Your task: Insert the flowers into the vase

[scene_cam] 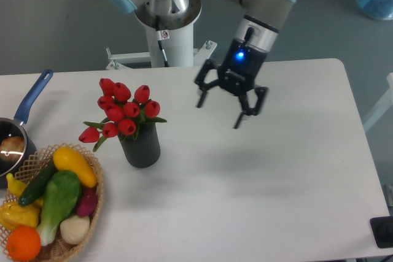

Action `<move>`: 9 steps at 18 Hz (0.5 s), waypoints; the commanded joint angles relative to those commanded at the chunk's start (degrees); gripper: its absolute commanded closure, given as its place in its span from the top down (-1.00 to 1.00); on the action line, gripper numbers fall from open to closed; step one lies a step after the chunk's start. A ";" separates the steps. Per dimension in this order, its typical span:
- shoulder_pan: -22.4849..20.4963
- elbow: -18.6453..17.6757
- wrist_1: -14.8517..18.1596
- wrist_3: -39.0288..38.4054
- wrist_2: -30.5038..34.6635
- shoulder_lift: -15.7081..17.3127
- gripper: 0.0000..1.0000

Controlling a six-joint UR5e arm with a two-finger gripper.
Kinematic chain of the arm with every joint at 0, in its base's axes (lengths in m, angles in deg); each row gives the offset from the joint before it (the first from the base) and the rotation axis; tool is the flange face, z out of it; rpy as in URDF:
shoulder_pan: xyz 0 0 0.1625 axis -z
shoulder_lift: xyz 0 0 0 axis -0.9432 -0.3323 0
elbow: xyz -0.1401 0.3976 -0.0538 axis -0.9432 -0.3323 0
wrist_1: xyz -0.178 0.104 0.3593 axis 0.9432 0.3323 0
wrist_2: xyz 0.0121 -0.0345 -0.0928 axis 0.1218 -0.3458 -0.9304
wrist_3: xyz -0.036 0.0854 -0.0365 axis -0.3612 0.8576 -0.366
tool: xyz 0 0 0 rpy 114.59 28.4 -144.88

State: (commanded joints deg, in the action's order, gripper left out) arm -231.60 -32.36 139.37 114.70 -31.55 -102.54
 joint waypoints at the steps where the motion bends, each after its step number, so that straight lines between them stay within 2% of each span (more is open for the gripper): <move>1: 0.00 0.79 0.09 0.26 4.20 -0.27 1.00; 3: 0.70 2.03 0.09 1.23 11.33 -0.62 1.00; 7: 1.05 2.38 0.18 3.86 12.59 -2.02 1.00; 9: 1.05 2.38 0.26 3.87 15.91 -2.38 1.00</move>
State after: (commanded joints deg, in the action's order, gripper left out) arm -230.55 -29.98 139.64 118.57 -15.64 -104.92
